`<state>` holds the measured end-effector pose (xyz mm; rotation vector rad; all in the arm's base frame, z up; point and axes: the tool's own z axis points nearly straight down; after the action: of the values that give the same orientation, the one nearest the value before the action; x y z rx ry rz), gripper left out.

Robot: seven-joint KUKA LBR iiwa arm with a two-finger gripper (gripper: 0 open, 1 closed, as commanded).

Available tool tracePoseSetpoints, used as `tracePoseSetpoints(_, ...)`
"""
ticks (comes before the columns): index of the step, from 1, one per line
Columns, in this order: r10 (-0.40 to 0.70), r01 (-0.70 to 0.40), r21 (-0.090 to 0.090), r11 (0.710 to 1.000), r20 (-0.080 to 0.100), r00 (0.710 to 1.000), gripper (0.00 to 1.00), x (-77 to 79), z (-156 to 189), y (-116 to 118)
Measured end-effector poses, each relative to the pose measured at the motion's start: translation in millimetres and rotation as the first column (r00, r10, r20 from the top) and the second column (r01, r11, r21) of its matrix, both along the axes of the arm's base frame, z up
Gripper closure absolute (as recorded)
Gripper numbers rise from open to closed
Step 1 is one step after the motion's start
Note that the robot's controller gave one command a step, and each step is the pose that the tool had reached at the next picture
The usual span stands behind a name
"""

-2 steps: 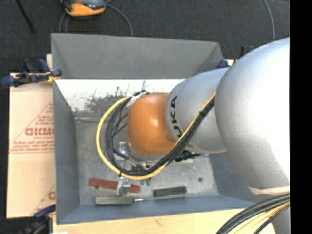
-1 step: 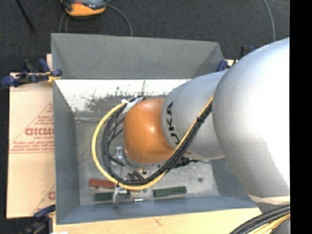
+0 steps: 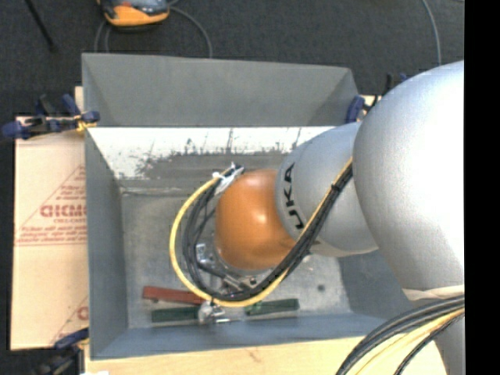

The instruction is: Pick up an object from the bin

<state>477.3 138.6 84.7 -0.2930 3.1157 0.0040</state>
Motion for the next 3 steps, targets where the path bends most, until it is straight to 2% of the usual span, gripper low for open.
tracePoseSetpoints(1,-0.484,0.484,-0.007,0.875,-0.008,0.875,1.0,4.8,-9.8,28.9)
tracePoseSetpoints(3,-0.483,0.483,-0.006,0.876,-0.009,0.876,1.0,4.4,-7.1,29.1)
